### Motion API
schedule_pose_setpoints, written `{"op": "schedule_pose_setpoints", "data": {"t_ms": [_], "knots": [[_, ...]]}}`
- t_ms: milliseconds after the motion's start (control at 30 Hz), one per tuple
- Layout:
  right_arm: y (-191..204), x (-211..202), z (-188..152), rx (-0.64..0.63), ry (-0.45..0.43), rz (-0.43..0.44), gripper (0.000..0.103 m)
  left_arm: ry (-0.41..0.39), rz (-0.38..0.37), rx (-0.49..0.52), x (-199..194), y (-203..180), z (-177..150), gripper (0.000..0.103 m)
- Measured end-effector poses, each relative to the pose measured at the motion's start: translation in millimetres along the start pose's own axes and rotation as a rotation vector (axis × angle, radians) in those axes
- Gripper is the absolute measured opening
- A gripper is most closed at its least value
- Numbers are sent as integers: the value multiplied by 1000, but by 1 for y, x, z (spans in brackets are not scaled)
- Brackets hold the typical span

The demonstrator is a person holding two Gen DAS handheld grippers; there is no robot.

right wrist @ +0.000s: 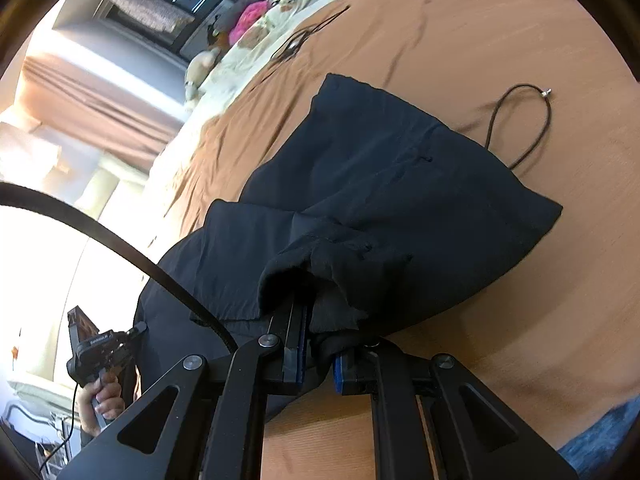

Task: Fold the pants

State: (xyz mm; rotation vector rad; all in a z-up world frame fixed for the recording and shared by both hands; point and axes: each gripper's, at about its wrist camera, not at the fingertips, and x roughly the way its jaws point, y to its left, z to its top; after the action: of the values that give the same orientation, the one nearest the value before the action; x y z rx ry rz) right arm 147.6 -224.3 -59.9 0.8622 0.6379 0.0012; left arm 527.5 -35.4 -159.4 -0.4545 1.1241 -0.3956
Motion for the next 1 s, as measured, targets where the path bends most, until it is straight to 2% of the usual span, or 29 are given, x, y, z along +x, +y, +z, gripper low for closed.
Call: {"op": "schedule_pose_setpoints", "data": {"t_ms": [233, 433, 733, 800, 900, 967, 1000], "knots": [[31, 23, -1, -44, 67, -15, 7, -24, 16, -54, -25, 55, 10, 6], [53, 42, 5, -84, 107, -24, 7, -54, 29, -81, -47, 86, 16, 5], [63, 59, 3, -121, 157, -10, 7, -79, 65, -122, -65, 120, 20, 5], [64, 65, 5, -133, 171, -8, 7, -60, 90, -132, -61, 124, 19, 8], [60, 70, 12, -172, 197, -33, 11, -29, 162, -164, -56, 136, 11, 24], [53, 69, 22, -161, 211, -9, 13, -30, 154, -175, -58, 141, 4, 38], [49, 68, 26, -159, 216, 2, 19, -30, 154, -181, -60, 144, 0, 40]]}}
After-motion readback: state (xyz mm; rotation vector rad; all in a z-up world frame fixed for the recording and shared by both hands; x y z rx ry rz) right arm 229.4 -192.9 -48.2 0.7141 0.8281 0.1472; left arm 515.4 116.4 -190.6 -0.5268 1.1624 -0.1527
